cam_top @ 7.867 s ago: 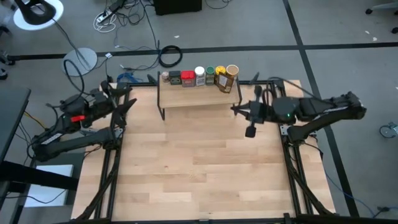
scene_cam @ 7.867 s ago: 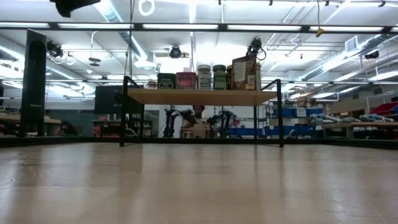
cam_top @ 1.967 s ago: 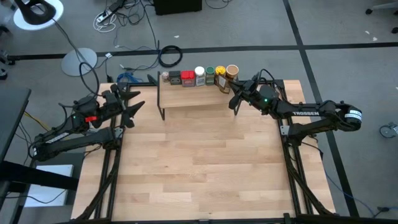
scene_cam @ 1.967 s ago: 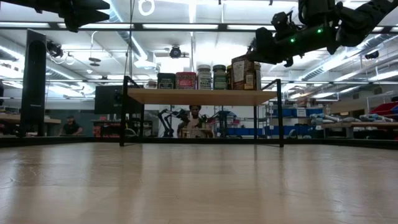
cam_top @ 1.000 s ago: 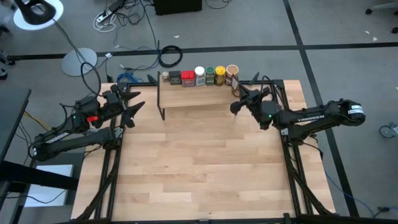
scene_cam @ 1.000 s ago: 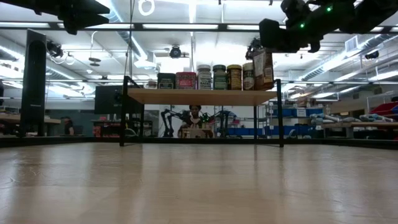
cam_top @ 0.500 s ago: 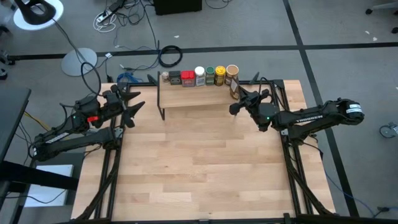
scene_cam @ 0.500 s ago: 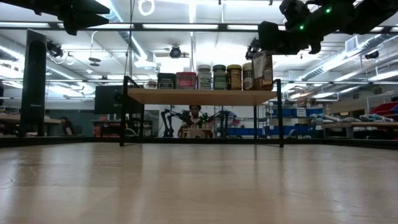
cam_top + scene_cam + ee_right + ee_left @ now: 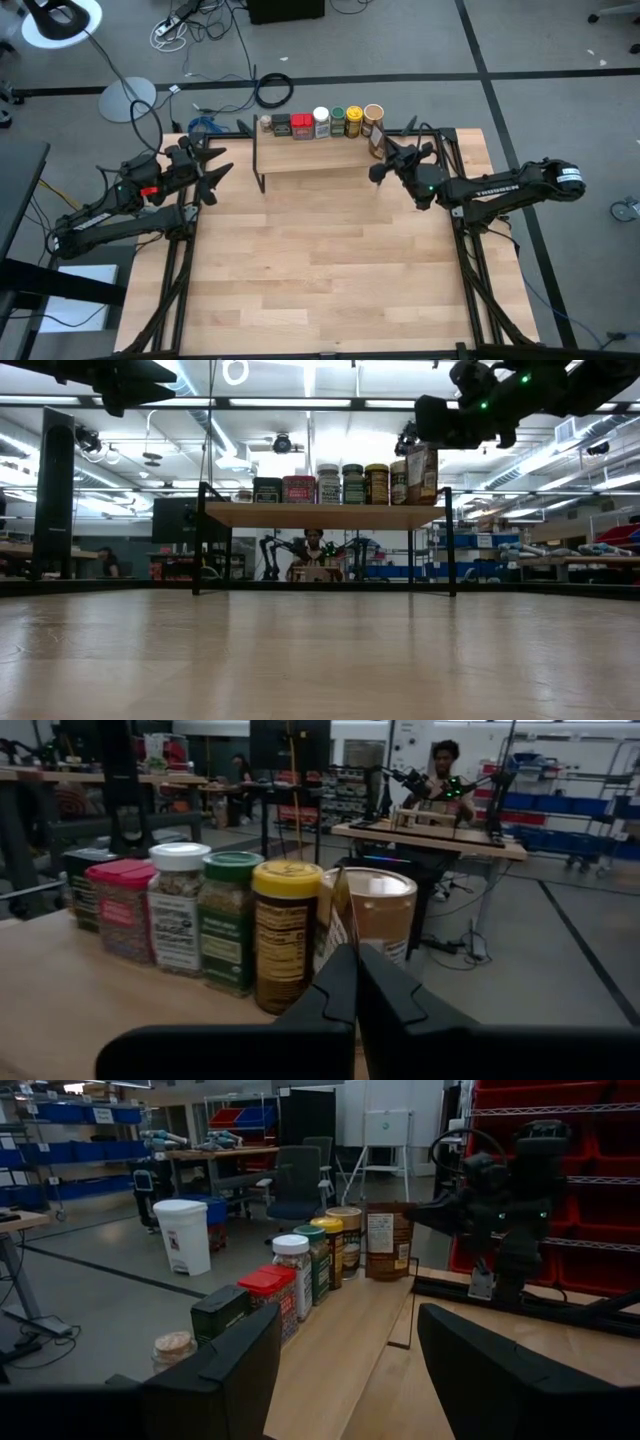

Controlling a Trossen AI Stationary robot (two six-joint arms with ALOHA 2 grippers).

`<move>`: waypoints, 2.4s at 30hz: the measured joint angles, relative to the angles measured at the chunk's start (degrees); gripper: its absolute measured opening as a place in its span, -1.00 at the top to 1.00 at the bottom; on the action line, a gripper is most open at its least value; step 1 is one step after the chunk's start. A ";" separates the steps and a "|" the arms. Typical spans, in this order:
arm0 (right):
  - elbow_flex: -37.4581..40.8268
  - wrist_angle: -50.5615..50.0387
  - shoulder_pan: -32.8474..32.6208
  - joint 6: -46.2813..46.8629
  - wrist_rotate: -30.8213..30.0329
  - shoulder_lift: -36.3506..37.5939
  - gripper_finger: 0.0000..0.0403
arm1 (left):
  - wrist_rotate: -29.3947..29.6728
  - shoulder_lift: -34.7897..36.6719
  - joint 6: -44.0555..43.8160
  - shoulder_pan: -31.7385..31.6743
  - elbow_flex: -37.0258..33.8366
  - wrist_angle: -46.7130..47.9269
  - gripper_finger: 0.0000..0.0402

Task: Shelf spices
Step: Put the orange seasoning pack on the shelf, then return to Home Position

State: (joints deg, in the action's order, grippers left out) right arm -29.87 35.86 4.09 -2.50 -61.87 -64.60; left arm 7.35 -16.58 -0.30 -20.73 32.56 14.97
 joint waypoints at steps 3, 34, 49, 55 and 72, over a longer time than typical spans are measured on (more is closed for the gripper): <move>0.00 0.00 0.71 0.00 0.00 0.00 1.00 | 0.00 -0.29 0.00 0.00 0.00 0.04 -0.19; -0.04 -2.48 7.12 1.96 17.27 0.02 1.00 | -0.02 -4.80 1.53 0.00 0.00 -1.80 -0.19; -0.03 -2.48 8.80 1.36 19.50 0.00 1.00 | -0.02 -4.80 1.55 0.00 0.00 -1.03 -0.19; -0.02 -2.24 8.82 0.81 19.45 0.00 0.95 | -0.02 -4.80 1.86 0.00 0.00 -1.06 -0.19; 0.02 10.40 8.67 -9.83 15.38 0.07 0.50 | -0.02 -4.80 1.88 0.00 0.00 -1.13 -0.19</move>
State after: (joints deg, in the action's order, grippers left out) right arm -29.85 46.26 12.75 -12.33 -46.48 -64.53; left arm 7.33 -21.39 1.58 -20.73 32.56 13.85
